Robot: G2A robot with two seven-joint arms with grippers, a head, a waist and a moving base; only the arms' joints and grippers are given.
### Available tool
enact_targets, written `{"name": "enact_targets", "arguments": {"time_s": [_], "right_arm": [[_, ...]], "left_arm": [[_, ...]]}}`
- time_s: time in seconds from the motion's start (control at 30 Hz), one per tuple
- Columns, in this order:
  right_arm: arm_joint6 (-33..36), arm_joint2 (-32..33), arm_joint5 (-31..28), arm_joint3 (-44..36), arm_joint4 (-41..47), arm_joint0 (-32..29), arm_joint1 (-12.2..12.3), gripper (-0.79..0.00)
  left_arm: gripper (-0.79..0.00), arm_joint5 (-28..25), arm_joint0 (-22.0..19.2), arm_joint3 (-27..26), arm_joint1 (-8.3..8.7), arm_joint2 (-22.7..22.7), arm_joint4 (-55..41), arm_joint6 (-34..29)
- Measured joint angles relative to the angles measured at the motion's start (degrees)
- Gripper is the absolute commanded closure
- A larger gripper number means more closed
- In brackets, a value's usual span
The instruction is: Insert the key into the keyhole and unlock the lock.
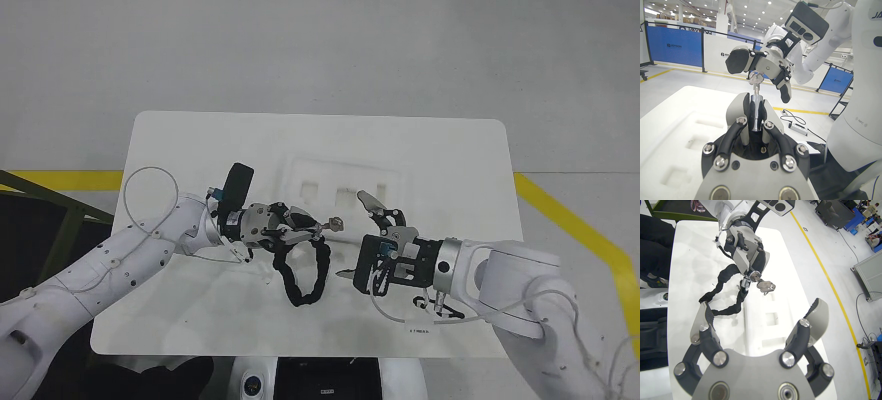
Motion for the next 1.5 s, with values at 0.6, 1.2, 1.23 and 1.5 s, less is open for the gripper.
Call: {"name": "enact_targets", "arguments": {"time_s": [0.6,1.2,1.23,1.5], "right_arm": [[-5.76,-0.24,-5.71,-0.25,-5.57,1.86,0.34,-0.785],[-19.78,1.60,-12.68,2.03,-19.32,1.95,1.64,-0.246],[-20.17,1.80,-12.58,2.03,-19.57,1.75,1.70,-0.237],[-22.99,2.16,-12.03,2.08,-19.50,0.67,2.03,-0.117]], "left_arm": [[0.000,-0.04,1.55,-2.46,-0.08,-0.59,-2.97,-6.04],[0.000,0.00,-4.37,-5.74,2.05,5.90,-13.74,-15.45],[0.000,0.00,-4.34,-5.81,2.08,5.89,-13.86,-15.57],[0.000,0.00,-4.46,-6.11,2.37,5.86,-14.47,-16.20]]}}
